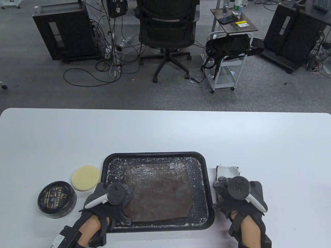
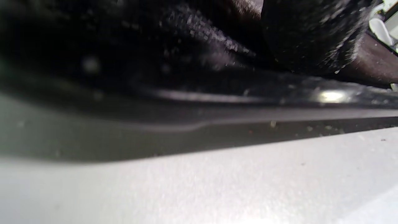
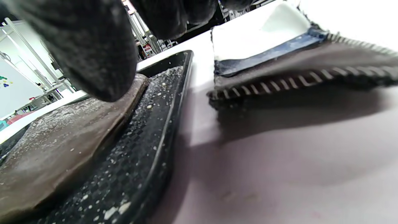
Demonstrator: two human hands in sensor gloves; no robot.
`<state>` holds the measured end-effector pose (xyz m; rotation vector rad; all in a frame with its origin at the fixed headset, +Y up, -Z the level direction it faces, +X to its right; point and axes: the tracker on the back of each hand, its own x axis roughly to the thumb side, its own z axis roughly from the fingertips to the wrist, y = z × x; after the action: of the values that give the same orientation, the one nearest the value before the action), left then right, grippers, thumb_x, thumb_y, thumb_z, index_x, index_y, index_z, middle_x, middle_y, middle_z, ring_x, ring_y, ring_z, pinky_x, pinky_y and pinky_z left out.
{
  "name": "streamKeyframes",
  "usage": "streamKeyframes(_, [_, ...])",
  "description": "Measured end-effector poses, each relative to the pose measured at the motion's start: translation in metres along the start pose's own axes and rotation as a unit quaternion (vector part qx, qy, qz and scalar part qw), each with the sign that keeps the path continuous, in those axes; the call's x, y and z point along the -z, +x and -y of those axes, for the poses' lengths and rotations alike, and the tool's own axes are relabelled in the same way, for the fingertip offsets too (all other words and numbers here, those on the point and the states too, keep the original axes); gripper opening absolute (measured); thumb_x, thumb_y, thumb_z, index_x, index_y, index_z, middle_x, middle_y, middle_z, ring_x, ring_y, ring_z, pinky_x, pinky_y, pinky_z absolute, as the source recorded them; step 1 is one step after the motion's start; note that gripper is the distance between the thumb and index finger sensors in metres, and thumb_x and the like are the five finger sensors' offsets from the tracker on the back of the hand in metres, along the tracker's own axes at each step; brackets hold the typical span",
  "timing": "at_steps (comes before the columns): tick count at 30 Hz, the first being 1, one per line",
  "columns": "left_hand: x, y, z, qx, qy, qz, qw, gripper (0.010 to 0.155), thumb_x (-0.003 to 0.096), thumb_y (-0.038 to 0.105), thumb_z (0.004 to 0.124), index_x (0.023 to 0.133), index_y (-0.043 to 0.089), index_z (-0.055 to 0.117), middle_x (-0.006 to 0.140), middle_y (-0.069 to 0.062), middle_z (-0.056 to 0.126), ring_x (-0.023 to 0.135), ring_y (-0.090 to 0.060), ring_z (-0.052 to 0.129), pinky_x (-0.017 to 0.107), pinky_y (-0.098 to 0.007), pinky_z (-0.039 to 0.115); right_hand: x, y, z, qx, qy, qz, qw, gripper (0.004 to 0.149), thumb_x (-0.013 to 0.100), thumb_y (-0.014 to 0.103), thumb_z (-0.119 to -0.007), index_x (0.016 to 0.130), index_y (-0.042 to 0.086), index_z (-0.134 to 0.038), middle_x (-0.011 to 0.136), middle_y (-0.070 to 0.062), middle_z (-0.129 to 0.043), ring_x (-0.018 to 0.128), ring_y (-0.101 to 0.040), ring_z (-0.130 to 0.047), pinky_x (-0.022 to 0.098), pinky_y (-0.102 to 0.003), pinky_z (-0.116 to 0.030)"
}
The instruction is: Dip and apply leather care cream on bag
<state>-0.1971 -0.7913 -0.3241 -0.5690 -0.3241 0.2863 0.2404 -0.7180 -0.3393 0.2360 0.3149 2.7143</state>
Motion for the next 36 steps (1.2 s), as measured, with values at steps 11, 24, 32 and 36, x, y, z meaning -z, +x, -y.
streamKeyframes(11, [-0.043, -0.010, -0.044, -0.005, 0.185, -0.060, 0.981, 0.097, 0.0288, 0.056, 0.086, 0.099, 0.041, 0.022, 0.109, 0.012, 0.008, 0.104, -0.018, -0.005, 0.070, -0.056, -0.008, 0.005, 0.017, -0.007, -0.003, -0.034, 0.029, 0.999, 0.073, 0.035, 0.037, -0.091, 0.102, 0.016, -0.069, 0.111, -0.011, -0.053, 0.102, -0.041, -0.045, 0.068, -0.060, -0.027])
streamKeyframes(24, [-0.091, -0.095, -0.073, -0.135, 0.299, -0.248, 0.912, 0.099, 0.0286, 0.058, 0.086, 0.101, 0.037, 0.022, 0.111, 0.007, 0.011, 0.106, -0.023, 0.000, 0.069, -0.060, -0.005, 0.007, 0.028, -0.014, -0.012, -0.047, 0.048, 0.998, 0.070, 0.036, 0.037, -0.089, 0.101, 0.017, -0.070, 0.110, -0.010, -0.057, 0.101, -0.040, -0.050, 0.069, -0.060, -0.030])
streamKeyframes(32, [-0.104, -0.145, -0.064, -0.235, 0.270, -0.312, 0.880, 0.103, 0.0279, 0.060, 0.087, 0.102, 0.034, 0.021, 0.111, 0.004, 0.010, 0.106, -0.027, 0.001, 0.069, -0.063, -0.002, 0.006, 0.029, -0.015, -0.009, -0.045, 0.049, 0.998, 0.068, 0.037, 0.037, -0.088, 0.100, 0.017, -0.073, 0.110, -0.010, -0.059, 0.101, -0.040, -0.051, 0.069, -0.060, -0.032])
streamKeyframes(36, [-0.100, -0.163, -0.056, -0.249, 0.241, -0.338, 0.875, 0.105, 0.0263, 0.062, 0.087, 0.102, 0.034, 0.020, 0.111, 0.004, 0.009, 0.106, -0.028, 0.001, 0.068, -0.064, -0.001, 0.007, 0.030, -0.016, -0.008, -0.043, 0.049, 0.998, 0.068, 0.037, 0.037, -0.088, 0.100, 0.017, -0.073, 0.110, -0.010, -0.059, 0.101, -0.040, -0.052, 0.069, -0.060, -0.032])
